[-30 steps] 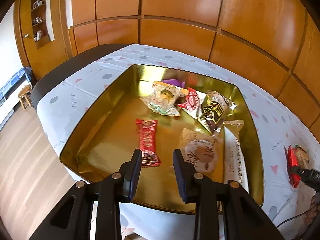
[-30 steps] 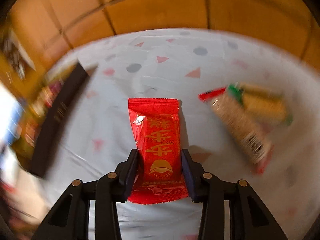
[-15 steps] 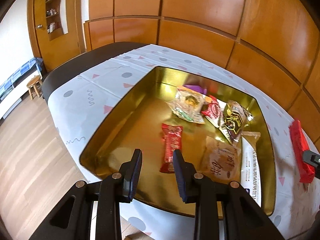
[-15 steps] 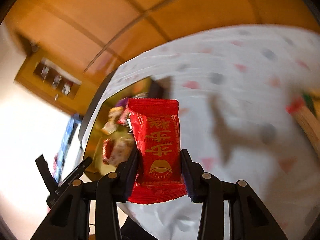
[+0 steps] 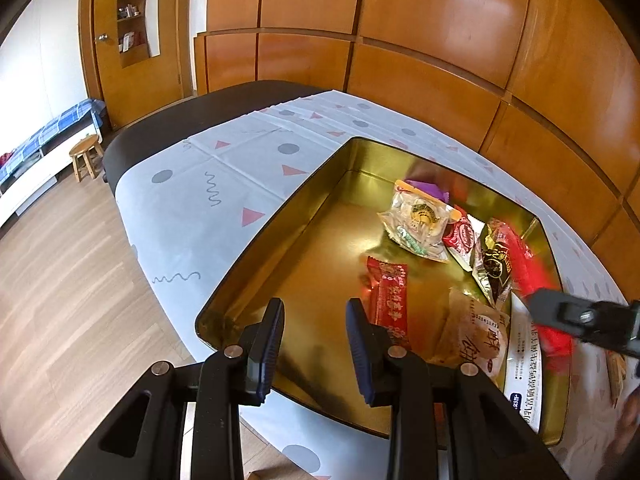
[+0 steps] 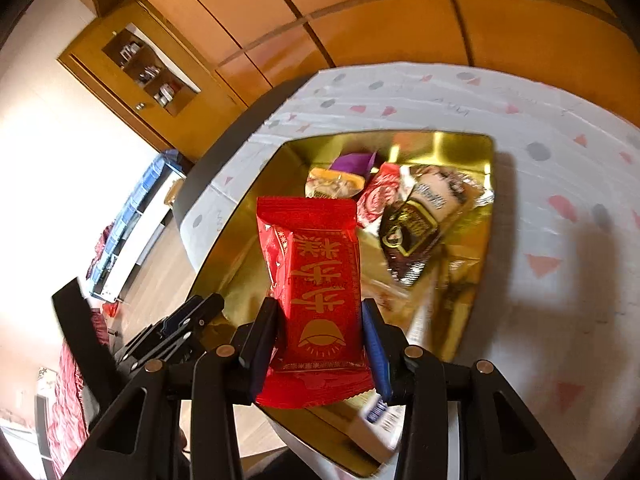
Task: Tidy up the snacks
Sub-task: 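Carry the large red packet over the gold tray and release it with the right tool, then move both tools back toward the rice bar and cracker pack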
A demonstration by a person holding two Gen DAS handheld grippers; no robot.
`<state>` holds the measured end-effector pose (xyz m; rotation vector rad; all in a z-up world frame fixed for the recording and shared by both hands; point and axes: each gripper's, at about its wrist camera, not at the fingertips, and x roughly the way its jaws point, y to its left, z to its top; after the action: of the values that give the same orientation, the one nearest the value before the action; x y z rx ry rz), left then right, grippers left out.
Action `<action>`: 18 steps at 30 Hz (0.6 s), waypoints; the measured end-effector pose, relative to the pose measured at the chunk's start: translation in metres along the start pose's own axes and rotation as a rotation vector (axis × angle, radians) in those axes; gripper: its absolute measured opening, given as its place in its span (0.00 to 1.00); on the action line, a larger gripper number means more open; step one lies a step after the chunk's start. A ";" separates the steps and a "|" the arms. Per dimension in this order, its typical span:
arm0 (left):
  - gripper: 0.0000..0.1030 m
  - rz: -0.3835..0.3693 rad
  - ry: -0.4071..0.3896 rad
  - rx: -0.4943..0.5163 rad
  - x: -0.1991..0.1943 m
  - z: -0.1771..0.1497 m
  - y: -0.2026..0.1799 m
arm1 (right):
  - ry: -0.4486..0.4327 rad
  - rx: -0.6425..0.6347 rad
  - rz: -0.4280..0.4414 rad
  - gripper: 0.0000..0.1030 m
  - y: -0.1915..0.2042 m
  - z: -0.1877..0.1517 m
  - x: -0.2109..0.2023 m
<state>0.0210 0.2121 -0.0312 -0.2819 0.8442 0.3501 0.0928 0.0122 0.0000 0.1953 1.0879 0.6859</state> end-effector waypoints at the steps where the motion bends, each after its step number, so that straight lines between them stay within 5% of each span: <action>1: 0.31 0.002 0.003 0.002 0.001 -0.001 0.000 | 0.014 0.009 -0.004 0.46 0.003 0.002 0.008; 7: 0.31 0.001 0.022 0.021 0.006 -0.005 -0.006 | 0.108 0.058 0.082 0.52 0.004 -0.007 0.046; 18: 0.31 0.001 0.023 0.056 0.004 -0.011 -0.016 | 0.077 0.006 0.022 0.57 0.001 -0.021 0.035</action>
<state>0.0225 0.1947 -0.0395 -0.2336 0.8754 0.3239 0.0846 0.0306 -0.0357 0.1877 1.1631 0.7147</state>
